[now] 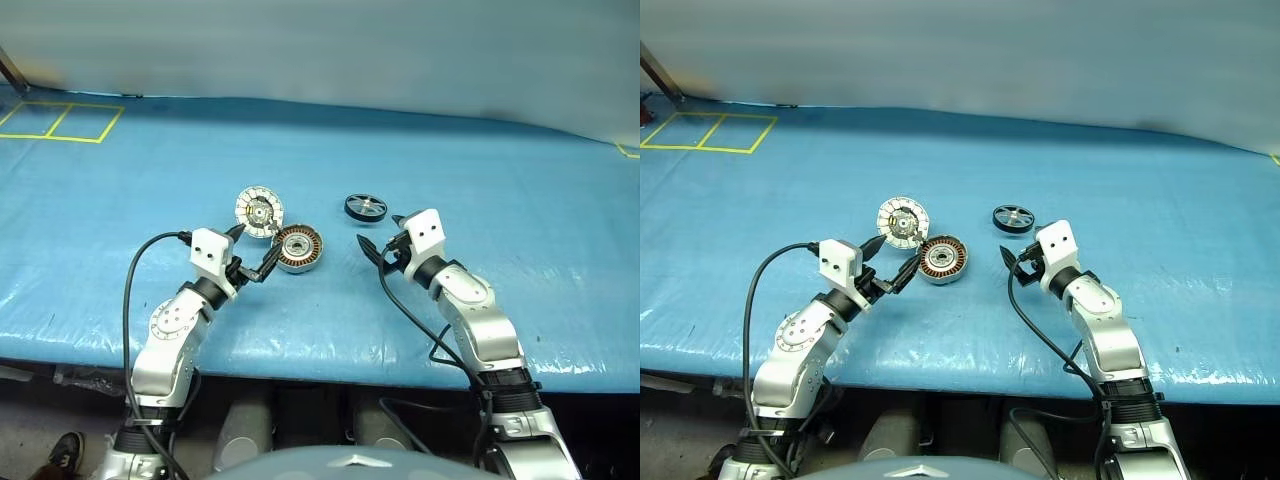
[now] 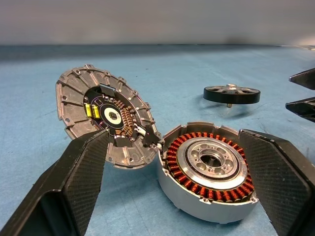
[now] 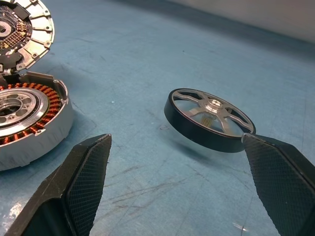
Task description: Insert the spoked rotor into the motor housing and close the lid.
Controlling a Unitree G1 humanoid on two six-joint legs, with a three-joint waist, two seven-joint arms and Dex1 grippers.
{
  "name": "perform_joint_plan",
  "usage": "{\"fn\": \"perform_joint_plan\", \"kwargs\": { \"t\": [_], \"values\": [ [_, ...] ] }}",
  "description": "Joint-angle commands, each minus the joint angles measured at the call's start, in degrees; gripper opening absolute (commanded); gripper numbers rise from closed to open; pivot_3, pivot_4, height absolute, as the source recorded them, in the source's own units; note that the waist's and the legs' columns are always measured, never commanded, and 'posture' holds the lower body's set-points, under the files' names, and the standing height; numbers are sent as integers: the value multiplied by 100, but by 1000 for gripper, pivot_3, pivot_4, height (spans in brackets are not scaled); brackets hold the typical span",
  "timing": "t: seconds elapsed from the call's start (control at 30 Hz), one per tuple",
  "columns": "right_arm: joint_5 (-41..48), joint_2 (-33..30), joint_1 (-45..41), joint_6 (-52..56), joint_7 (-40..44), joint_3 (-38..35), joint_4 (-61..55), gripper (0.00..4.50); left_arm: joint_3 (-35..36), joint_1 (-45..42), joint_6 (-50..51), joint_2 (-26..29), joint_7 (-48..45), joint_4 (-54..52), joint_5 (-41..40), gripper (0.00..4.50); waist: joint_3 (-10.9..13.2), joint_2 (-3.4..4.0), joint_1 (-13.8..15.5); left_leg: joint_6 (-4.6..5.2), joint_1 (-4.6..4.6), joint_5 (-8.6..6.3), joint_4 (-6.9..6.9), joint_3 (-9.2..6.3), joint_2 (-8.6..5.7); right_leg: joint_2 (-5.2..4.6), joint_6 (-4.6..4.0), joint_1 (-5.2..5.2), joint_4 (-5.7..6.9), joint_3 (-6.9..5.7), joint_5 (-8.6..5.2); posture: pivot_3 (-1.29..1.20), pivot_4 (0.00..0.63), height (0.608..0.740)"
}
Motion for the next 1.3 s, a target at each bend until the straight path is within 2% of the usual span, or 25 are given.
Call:
{"fn": "perform_joint_plan", "kwargs": {
  "t": [0.03, 1.3],
  "values": [
    [26, -23, -108, -38, 14, -45, -156, 4481, 15, -7, -35, 9, -22, -126, -56, 4500, 0, 0, 0, 0, 0, 0, 0, 0, 0, 0, 0, 0, 0, 0, 0, 0, 150, 740],
    [-87, -123, -150, 34, 245, 101, -177, 4481, 22, 16, -18, 2, -27, -171, -73, 4500, 0, 0, -1, 0, 0, 0, 0, 0, 0, 0, 0, -1, 0, 0, 0, 0, 150, 740]
  ]
}}
